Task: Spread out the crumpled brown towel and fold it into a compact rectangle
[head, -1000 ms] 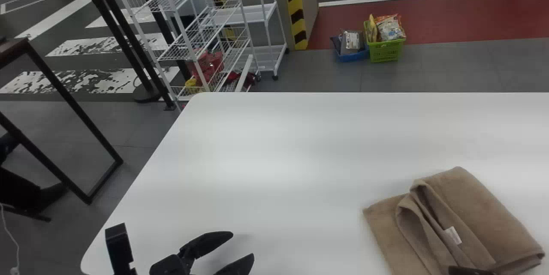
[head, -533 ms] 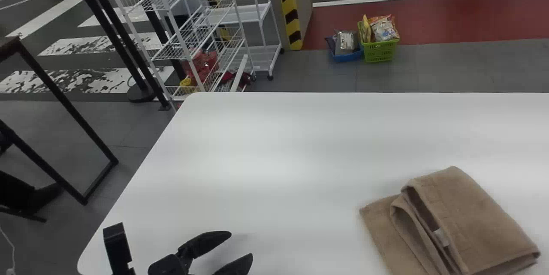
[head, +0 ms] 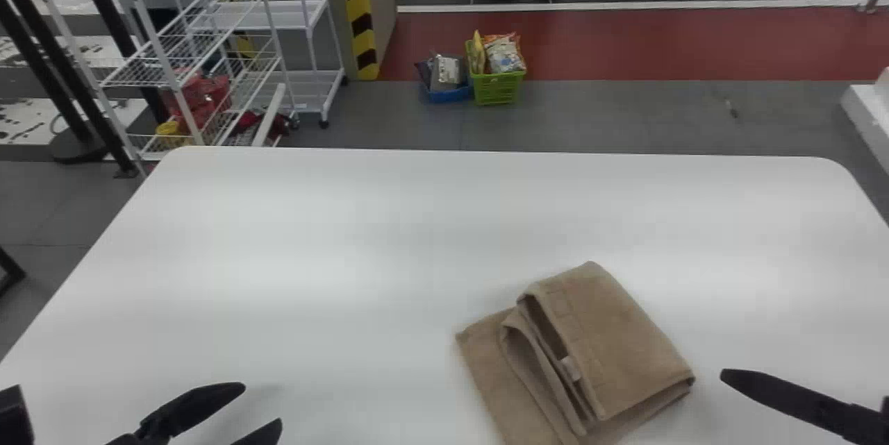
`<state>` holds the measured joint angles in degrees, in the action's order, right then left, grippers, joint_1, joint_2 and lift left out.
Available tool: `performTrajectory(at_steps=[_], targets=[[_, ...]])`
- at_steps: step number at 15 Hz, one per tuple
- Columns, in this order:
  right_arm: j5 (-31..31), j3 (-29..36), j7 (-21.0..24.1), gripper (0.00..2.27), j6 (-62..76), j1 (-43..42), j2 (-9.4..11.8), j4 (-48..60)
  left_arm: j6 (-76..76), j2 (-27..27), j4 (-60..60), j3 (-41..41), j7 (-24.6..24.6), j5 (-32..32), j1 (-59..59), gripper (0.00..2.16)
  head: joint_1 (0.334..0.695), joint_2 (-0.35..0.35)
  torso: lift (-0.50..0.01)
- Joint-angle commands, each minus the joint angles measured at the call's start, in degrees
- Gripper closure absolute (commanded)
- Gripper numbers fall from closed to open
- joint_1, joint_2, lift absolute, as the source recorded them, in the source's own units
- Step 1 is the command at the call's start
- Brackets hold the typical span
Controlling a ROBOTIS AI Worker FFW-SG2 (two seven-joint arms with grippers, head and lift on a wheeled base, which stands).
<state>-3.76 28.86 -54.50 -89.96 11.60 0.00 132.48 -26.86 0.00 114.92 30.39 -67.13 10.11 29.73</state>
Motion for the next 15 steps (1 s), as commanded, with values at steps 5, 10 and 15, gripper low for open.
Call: performTrajectory(at_steps=[5, 10, 15], targets=[[3.15, 0.32, -0.96, 2.01, -0.12, -1.66, -0.05, -2.41, -0.17, 0.15, 0.22, 0.28, -0.11, 0.00, -0.02, 0.08, 0.695, 0.022, -0.127], [2.36, 0.76, -2.46, 2.01, -0.12, 1.59, -0.05, -1.97, -0.35, 0.15, 0.13, 0.02, 0.16, -0.26, -0.11, 0.07, 0.695, 0.018, -0.127], [3.50, -3.11, -1.23, 2.01, -0.12, -0.35, -0.05, -3.90, 0.00, 0.15, 2.24, 0.37, -0.02, -0.17, -0.37, 0.07, 0.695, 0.035, -0.127]])
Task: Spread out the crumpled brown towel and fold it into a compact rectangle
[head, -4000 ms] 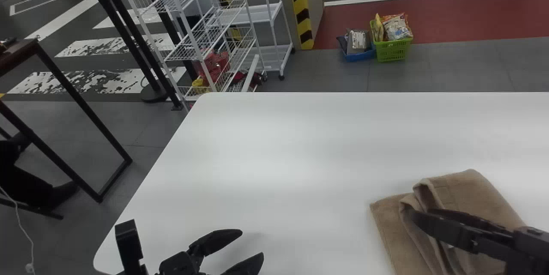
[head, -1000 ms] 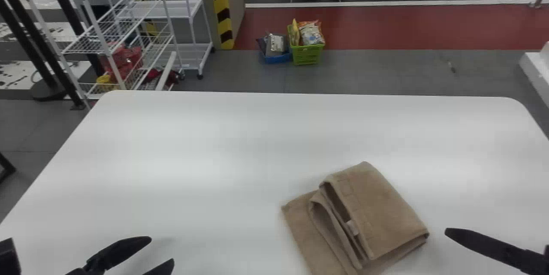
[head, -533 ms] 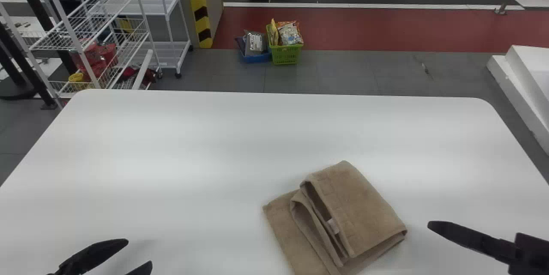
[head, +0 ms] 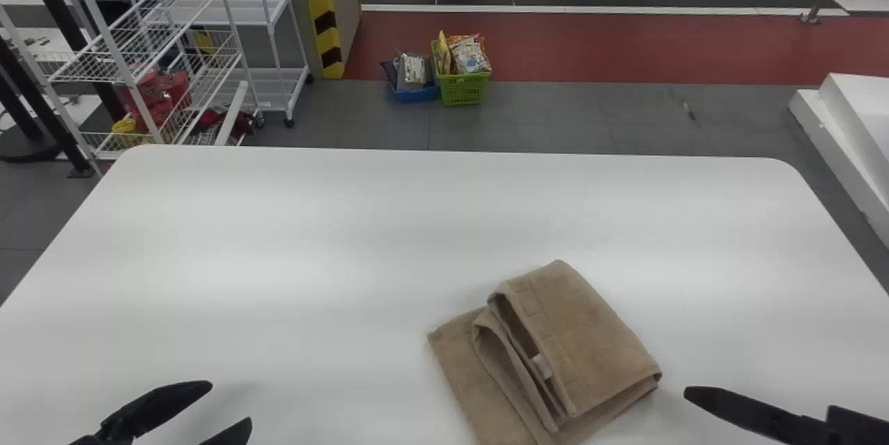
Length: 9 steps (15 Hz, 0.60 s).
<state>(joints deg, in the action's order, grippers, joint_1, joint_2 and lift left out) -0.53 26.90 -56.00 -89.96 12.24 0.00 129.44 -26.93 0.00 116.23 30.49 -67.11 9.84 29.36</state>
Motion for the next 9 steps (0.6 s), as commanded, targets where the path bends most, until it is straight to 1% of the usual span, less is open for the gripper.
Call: performTrajectory(at_steps=[1, 6, 9], targets=[[0.62, -1.67, 0.98, 2.01, -0.12, -2.13, -0.05, -1.82, 0.07, 0.15, 1.10, 0.54, -0.04, 0.27, -0.01, 0.07, 0.695, 0.047, -0.127], [1.85, -2.90, 3.26, 2.01, -0.12, -7.76, -0.05, -8.24, 0.07, 0.15, 1.01, 1.42, -0.39, 0.62, 0.34, 0.07, 0.695, 0.064, -0.127], [0.79, -2.73, 2.91, 2.01, -0.12, -6.71, -0.05, -6.74, 0.07, 0.15, 0.93, 1.51, -0.48, 0.70, 0.43, 0.07, 0.695, 0.070, -0.127]])
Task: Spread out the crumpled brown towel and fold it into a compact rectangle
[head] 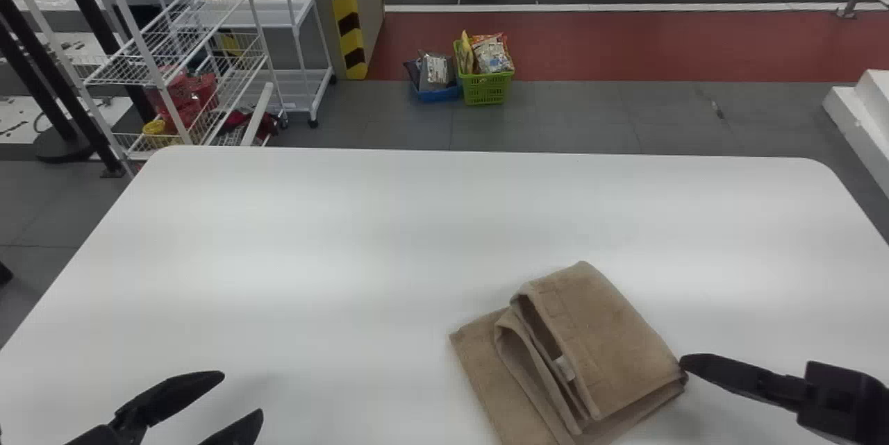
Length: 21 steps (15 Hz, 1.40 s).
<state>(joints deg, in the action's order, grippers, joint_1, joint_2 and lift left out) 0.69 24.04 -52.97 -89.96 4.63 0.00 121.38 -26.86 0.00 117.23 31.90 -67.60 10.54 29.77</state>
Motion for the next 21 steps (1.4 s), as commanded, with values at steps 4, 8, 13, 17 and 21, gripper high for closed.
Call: performTrajectory(at_steps=[4, 8, 13, 17, 21], targets=[[-0.16, 1.62, -2.40, 2.01, -0.12, 4.42, -0.05, 6.41, 0.17, 0.15, -0.34, 0.36, 0.01, 0.01, -0.15, 0.07, 0.695, 0.077, -0.127], [-0.16, 0.57, -2.75, 2.01, -0.12, 6.44, -0.05, 7.11, 0.17, 0.15, -0.52, 0.09, 0.10, -0.08, -0.32, 0.07, 0.695, 0.075, -0.127], [1.77, -2.24, -1.96, 2.01, -0.12, 5.39, -0.05, 4.56, 0.17, 0.15, -1.04, 0.18, 0.01, -0.08, -0.41, 0.07, 0.695, 0.093, -0.127], [3.97, -4.71, -0.47, 2.01, -0.12, 0.90, -0.05, -0.71, 0.17, 0.15, -1.13, 0.36, -0.08, -0.08, -0.41, 0.07, 0.695, 0.109, -0.127], [3.88, -4.44, 1.82, 2.01, -0.12, -4.11, -0.05, -5.28, 0.17, 0.15, -1.39, 0.36, -0.17, 0.01, -0.41, 0.07, 0.695, 0.113, -0.127]])
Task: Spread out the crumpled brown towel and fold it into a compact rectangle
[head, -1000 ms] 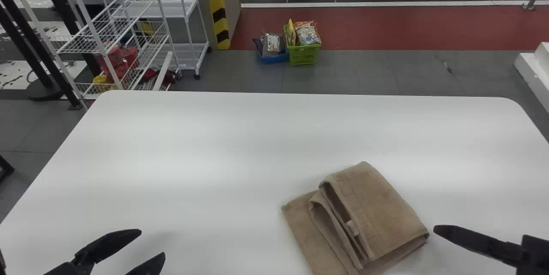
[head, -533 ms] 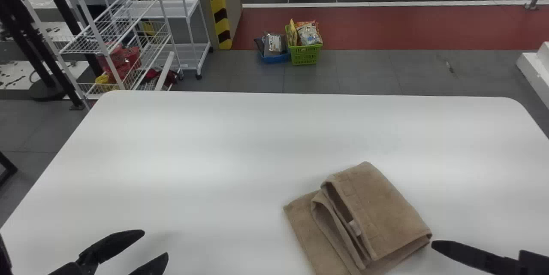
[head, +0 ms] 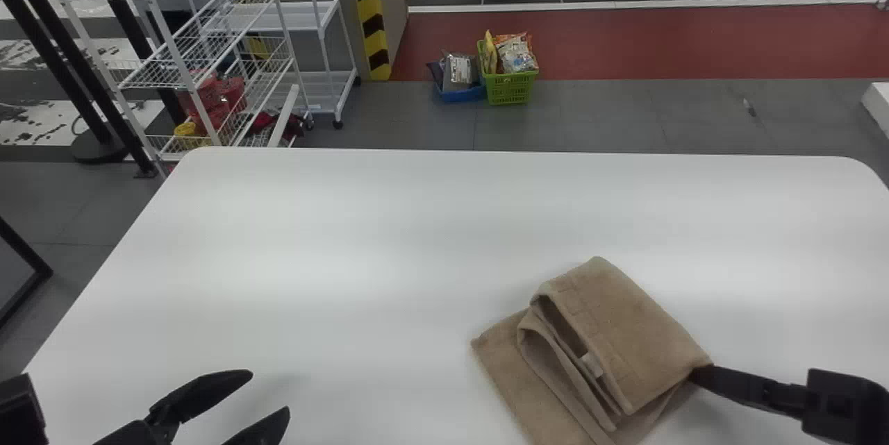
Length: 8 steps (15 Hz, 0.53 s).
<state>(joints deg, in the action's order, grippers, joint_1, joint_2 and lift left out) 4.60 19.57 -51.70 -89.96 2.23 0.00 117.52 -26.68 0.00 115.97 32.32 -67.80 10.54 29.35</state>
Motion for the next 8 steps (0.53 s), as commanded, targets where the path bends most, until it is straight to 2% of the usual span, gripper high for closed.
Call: performTrajectory(at_steps=[1, 8], targets=[[0.15, -0.05, 1.17, 2.01, -0.12, -3.55, -0.05, -3.26, 0.00, 0.15, -0.22, -0.06, -0.05, 0.01, 0.00, 0.07, 0.695, 0.107, -0.127], [-2.49, 0.39, 4.95, 2.01, -0.12, -11.81, -0.05, -15.30, 0.00, 0.15, -0.13, -0.06, 0.03, -0.08, 0.00, 0.07, 0.695, 0.104, -0.127]])
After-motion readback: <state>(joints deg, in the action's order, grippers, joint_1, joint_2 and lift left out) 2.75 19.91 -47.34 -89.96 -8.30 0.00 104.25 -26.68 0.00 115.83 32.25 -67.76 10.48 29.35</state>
